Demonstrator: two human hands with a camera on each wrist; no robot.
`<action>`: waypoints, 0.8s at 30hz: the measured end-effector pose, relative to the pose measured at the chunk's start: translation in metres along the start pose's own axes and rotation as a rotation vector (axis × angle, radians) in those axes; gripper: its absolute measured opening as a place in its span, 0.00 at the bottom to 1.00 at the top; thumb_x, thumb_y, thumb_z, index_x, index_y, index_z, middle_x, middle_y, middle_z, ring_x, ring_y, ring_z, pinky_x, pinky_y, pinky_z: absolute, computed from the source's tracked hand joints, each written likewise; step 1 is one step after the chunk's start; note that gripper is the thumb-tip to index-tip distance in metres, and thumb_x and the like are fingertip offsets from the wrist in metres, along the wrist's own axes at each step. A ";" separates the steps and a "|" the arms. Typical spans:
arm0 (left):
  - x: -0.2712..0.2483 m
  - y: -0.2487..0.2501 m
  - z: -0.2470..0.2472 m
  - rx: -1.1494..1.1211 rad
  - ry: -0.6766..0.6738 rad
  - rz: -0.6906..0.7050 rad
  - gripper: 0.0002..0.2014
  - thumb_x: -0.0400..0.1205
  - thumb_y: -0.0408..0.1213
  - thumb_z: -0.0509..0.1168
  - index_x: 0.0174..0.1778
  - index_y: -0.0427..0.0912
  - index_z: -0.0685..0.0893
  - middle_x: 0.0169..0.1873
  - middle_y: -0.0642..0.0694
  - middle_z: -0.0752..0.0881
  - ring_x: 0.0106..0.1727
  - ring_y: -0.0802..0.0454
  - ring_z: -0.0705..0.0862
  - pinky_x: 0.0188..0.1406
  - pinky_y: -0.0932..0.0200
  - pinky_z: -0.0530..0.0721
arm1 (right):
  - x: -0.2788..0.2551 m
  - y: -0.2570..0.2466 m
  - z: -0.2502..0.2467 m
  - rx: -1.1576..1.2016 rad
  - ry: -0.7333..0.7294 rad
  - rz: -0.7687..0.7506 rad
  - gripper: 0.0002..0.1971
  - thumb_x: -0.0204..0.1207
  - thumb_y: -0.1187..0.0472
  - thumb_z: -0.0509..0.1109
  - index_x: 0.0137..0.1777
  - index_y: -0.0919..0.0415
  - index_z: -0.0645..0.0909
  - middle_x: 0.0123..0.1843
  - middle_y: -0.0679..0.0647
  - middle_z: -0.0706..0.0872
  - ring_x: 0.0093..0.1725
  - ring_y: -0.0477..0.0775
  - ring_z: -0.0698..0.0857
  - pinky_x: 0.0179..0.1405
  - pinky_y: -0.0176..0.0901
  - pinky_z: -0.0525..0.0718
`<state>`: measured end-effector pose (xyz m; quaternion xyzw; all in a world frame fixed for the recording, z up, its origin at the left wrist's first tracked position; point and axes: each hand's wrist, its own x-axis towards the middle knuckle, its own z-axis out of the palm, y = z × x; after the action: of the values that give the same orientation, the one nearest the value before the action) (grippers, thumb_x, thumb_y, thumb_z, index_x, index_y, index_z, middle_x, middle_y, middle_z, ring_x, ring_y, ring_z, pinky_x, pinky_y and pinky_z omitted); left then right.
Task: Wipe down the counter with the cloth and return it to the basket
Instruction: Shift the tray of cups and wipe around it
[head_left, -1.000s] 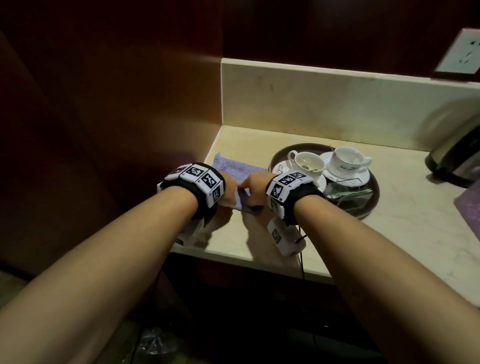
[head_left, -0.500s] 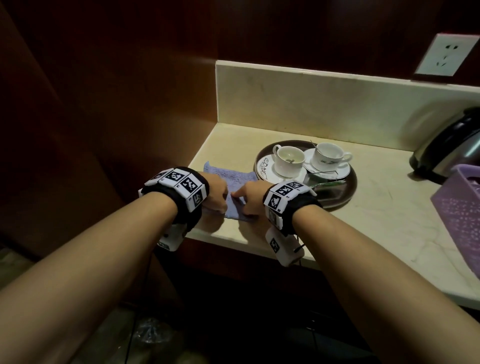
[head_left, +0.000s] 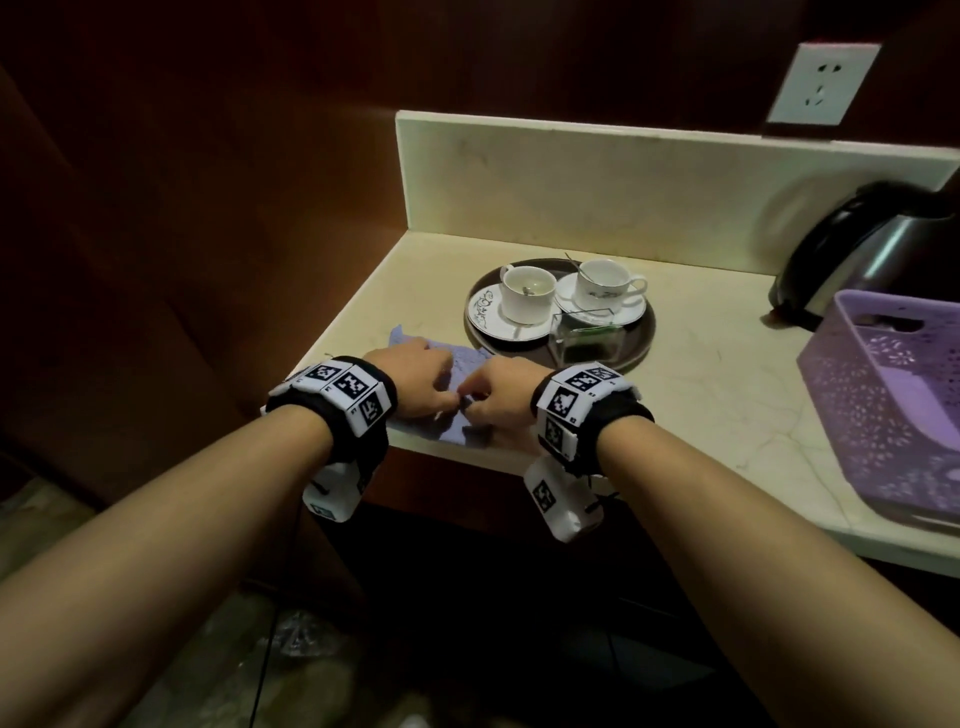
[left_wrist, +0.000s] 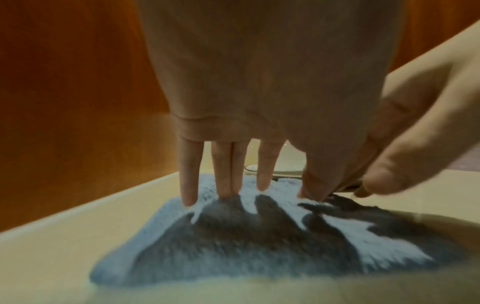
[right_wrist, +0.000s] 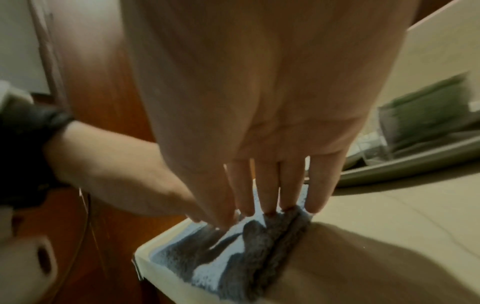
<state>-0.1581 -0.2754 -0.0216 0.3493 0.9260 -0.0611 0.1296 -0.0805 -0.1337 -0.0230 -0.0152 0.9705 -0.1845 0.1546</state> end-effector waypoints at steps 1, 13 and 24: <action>0.000 0.003 0.005 0.003 0.005 -0.007 0.25 0.79 0.63 0.60 0.64 0.49 0.78 0.61 0.44 0.78 0.57 0.42 0.82 0.51 0.48 0.83 | -0.007 0.006 -0.002 0.069 0.040 0.015 0.10 0.76 0.55 0.69 0.51 0.56 0.89 0.48 0.55 0.90 0.49 0.57 0.86 0.50 0.47 0.84; 0.002 -0.003 0.005 0.048 -0.011 -0.039 0.35 0.76 0.73 0.57 0.78 0.64 0.65 0.68 0.47 0.75 0.64 0.44 0.79 0.53 0.48 0.83 | -0.031 0.069 -0.013 0.685 0.310 0.681 0.16 0.72 0.52 0.68 0.39 0.67 0.83 0.37 0.60 0.92 0.41 0.62 0.91 0.55 0.54 0.87; 0.020 -0.014 -0.025 0.047 -0.164 0.035 0.28 0.80 0.65 0.60 0.75 0.61 0.73 0.67 0.45 0.80 0.55 0.46 0.79 0.59 0.50 0.81 | -0.012 0.070 -0.016 1.375 0.328 0.746 0.08 0.82 0.71 0.63 0.50 0.80 0.73 0.38 0.68 0.87 0.40 0.66 0.90 0.37 0.54 0.92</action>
<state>-0.1868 -0.2685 -0.0026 0.3624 0.9042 -0.1092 0.1979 -0.0724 -0.0619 -0.0306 0.4366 0.5908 -0.6775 0.0359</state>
